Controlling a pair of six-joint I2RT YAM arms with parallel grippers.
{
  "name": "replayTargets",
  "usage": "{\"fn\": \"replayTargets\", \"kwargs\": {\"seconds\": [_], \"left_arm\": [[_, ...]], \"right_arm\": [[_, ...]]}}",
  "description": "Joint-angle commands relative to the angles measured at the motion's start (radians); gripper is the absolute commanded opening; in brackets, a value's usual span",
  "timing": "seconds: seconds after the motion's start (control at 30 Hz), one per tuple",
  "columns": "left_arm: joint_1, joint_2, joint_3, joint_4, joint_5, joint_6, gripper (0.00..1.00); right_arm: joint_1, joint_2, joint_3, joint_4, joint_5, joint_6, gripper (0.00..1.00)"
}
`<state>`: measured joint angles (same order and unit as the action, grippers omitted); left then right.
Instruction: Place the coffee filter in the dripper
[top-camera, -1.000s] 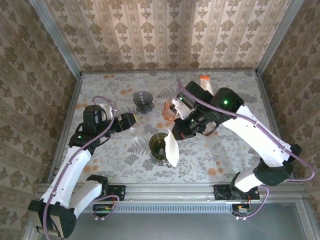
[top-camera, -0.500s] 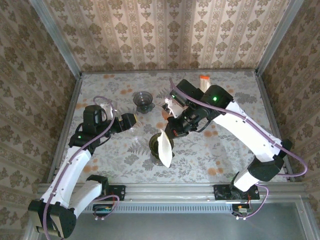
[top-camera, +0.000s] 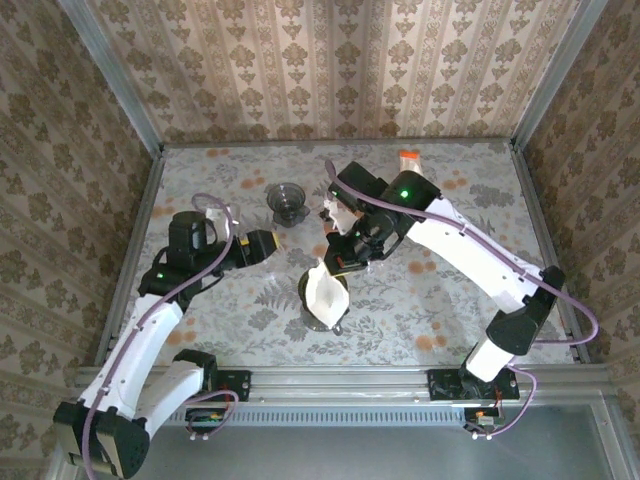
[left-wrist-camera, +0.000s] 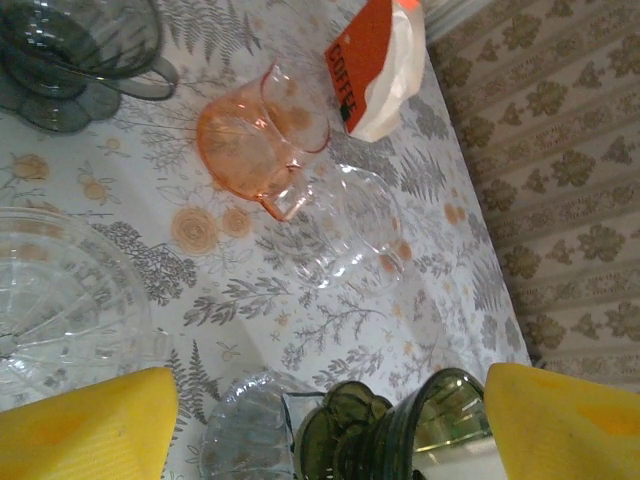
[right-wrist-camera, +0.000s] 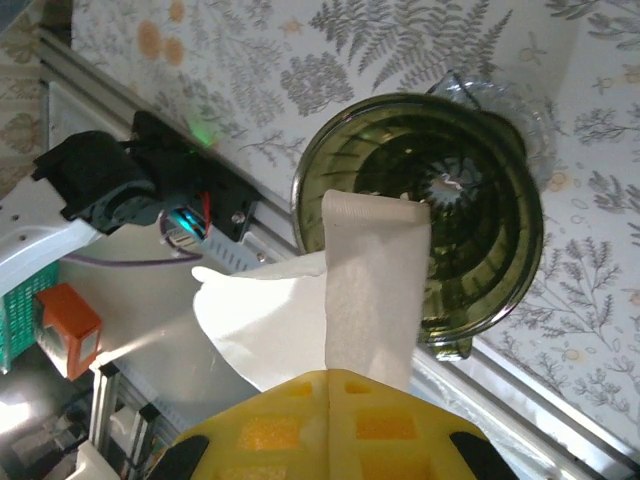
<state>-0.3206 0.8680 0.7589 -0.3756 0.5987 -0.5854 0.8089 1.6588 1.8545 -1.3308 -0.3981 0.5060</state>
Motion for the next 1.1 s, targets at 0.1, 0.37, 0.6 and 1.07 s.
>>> {"fn": "replayTargets", "kwargs": {"seconds": [0.1, 0.37, 0.6, 1.07], "left_arm": [[-0.123, -0.046, 0.047, -0.046, -0.023, 0.097, 0.80], [-0.197, -0.079, 0.056, -0.095, -0.023, 0.149, 0.82], [-0.273, -0.095, 0.087, -0.075, -0.019, 0.183, 0.83], [-0.543, 0.028, 0.165, -0.128, -0.201, 0.313, 0.76]], "right_arm": [[-0.005, 0.021, -0.015, 0.001, 0.111, 0.020, 0.00], [-0.004, 0.032, -0.030, 0.030, 0.164, 0.025, 0.00], [-0.003, 0.040, -0.031, 0.041, 0.177, 0.028, 0.00], [-0.003, 0.040, -0.026, 0.046, 0.180, 0.029, 0.00]]}}
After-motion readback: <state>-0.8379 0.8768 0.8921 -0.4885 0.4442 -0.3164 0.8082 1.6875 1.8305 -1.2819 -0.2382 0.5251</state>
